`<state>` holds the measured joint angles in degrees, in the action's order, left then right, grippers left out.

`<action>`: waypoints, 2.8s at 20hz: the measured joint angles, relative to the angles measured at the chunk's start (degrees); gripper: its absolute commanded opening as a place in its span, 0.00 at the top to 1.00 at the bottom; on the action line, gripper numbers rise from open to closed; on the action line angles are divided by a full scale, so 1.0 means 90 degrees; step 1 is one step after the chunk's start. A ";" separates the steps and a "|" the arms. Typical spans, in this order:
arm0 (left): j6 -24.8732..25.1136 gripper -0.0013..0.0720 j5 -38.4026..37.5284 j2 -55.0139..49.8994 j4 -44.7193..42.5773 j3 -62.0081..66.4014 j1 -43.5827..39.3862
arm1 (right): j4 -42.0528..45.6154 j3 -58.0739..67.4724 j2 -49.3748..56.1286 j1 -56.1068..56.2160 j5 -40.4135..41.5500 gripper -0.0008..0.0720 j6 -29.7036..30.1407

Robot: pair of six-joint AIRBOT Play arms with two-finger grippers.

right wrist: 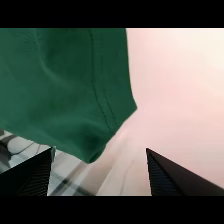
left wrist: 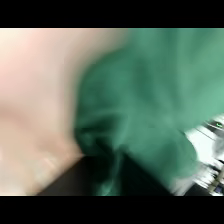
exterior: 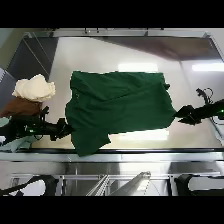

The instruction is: Fold the shirts.

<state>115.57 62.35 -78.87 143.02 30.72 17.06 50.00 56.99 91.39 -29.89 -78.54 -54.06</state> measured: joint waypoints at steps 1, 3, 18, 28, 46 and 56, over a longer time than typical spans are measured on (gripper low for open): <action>0.0095 0.95 -0.0027 -0.0136 0.0197 0.0075 0.0000 | -0.0063 0.0000 0.0000 0.0002 0.0032 0.10 0.0019; 0.0255 0.95 0.0187 -0.0325 0.0406 0.0243 0.0000 | -0.0141 0.0000 0.0002 0.0002 0.0160 0.10 0.0068; 0.0406 0.95 0.0845 0.0248 0.0719 0.1105 0.0299 | -0.0515 -0.0049 0.0313 0.0544 0.0376 0.11 0.0376; 0.0386 0.95 0.1508 0.0515 0.0787 0.1780 0.0180 | -0.1739 -0.0131 -0.0296 0.1032 -0.1052 0.96 0.0687; -0.0760 0.95 0.2837 0.2361 0.2433 1.0132 0.2008 | -0.6798 0.2093 -0.6023 -0.1678 0.0002 0.96 0.0641; -0.0102 0.95 0.2358 -0.1268 0.0061 0.7492 -0.1163 | -0.4053 -0.1005 -0.3198 0.0896 0.2878 0.96 0.0561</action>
<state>114.65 83.57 -90.28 143.57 98.15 6.59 13.52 47.94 62.61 -21.82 -52.64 -49.01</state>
